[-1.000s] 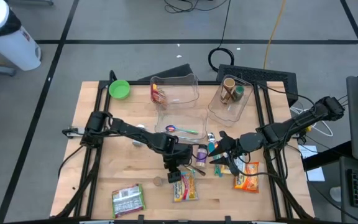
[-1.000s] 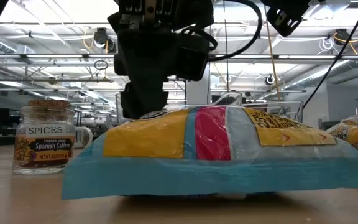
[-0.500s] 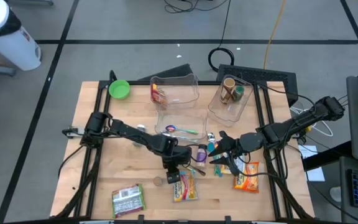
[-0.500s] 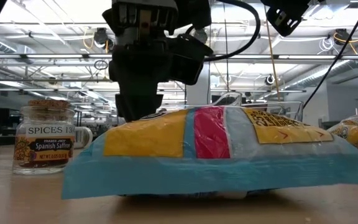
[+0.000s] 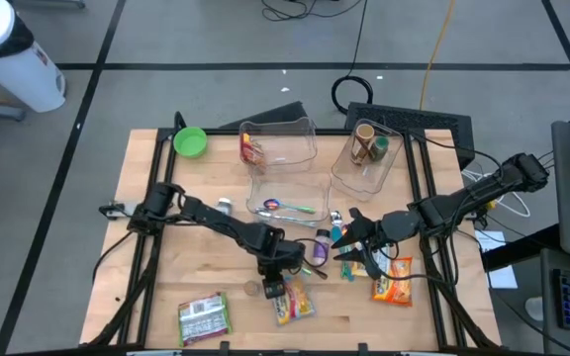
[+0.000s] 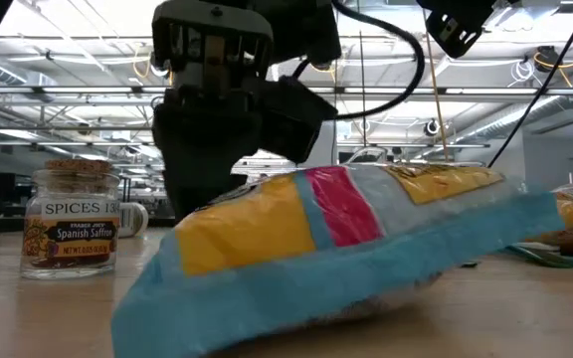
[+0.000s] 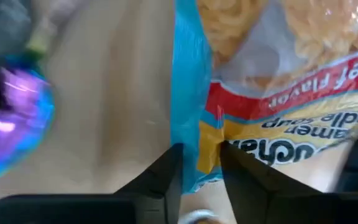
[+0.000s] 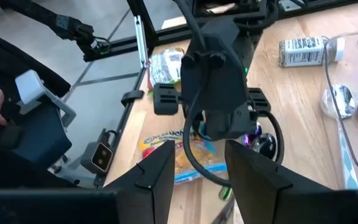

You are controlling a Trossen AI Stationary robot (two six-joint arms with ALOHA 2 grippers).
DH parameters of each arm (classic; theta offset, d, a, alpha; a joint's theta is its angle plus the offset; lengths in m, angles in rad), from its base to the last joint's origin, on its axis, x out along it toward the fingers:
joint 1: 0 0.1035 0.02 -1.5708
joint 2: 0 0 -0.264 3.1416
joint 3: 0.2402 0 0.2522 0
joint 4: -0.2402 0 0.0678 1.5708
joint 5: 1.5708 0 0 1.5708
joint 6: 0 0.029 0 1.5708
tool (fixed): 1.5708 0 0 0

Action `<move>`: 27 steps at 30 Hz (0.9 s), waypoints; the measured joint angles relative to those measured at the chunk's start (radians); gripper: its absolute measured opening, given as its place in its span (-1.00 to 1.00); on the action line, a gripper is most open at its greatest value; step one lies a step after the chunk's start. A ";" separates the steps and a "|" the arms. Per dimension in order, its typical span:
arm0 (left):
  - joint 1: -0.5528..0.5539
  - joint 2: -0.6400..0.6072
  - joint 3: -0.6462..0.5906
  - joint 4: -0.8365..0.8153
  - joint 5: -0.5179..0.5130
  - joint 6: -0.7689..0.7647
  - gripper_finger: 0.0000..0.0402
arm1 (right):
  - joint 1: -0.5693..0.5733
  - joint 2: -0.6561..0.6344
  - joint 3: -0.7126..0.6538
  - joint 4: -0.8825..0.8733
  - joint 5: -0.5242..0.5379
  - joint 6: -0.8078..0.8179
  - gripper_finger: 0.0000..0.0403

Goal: Pick & Place Food Item
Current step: Put the blue noodle pack into the top left transparent bin

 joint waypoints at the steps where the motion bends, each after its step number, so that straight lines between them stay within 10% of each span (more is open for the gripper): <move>1: -0.003 0.000 0.000 -0.004 0.001 -0.005 -0.52 | 0.000 0.000 0.000 -0.002 0.000 0.000 -0.34; 8: 0.008 -0.011 -0.004 -0.001 0.007 0.006 -0.96 | 0.000 0.000 0.000 -0.003 0.000 0.000 -0.34; 27: 0.026 -0.285 -0.004 -0.028 -0.053 0.009 -0.99 | -0.022 0.000 0.000 0.006 -0.001 0.012 -0.34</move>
